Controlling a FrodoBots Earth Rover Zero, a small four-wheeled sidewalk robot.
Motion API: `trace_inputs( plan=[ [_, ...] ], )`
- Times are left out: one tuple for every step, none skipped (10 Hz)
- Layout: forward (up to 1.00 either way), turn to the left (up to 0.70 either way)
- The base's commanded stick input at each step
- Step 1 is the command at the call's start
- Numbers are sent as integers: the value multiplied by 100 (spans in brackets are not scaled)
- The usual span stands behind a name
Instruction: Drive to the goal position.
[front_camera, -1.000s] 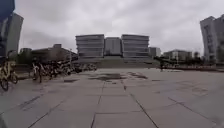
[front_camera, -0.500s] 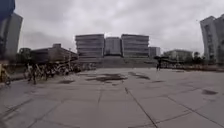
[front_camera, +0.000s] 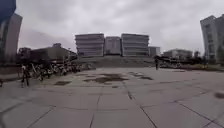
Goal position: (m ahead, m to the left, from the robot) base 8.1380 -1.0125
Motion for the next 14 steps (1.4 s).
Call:
trace_inputs(
  plan=[
    [70,-7],
    [70,-9],
    [70,-11],
    [70,-4],
    [70,0],
    [70,0],
    [70,-2],
    [70,-20],
    [70,-25],
    [70,-30],
    [70,-35],
    [70,-35],
    [70,-35],
    [70,-35]
  ],
)
